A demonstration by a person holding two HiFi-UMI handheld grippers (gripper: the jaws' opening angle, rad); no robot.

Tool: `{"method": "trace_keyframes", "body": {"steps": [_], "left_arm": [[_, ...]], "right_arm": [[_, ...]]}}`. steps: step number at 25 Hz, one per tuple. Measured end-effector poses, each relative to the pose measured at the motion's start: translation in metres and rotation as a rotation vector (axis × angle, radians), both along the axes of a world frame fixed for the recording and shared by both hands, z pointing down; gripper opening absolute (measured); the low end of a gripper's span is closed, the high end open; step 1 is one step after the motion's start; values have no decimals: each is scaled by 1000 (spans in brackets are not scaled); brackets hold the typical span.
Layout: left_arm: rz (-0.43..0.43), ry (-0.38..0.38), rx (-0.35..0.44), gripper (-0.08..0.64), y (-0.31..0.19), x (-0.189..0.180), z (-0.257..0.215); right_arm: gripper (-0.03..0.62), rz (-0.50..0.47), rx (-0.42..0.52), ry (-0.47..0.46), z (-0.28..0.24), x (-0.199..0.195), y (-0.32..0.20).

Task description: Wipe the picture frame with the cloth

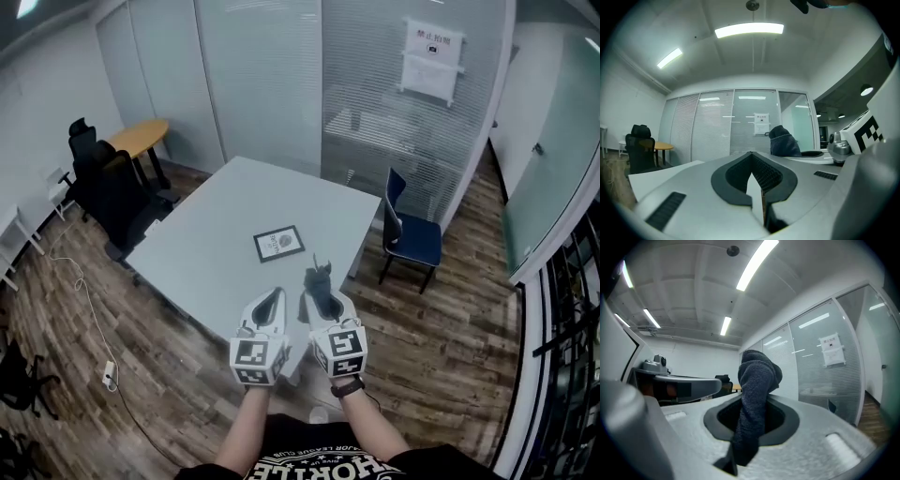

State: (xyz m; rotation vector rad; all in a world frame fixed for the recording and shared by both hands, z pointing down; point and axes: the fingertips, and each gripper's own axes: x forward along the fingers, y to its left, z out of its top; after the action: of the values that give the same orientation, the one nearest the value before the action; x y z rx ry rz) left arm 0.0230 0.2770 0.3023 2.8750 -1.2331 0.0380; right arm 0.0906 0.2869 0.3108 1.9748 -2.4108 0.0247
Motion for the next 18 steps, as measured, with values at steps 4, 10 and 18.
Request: {"method": "trace_keyframes", "body": {"steps": [4,10,18], "left_arm": [[-36,-17,-39,5,-33,6,13],[-34,-15,-85,5,-93,0,37],[-14,13,-110,5,-194,-12,41]], "right_arm": [[69,-54,-69,-15,24,-3,-34],[69,-103,-103,7,42,-22,-88],[69,-64,-127,54,48,-27,-193]]}}
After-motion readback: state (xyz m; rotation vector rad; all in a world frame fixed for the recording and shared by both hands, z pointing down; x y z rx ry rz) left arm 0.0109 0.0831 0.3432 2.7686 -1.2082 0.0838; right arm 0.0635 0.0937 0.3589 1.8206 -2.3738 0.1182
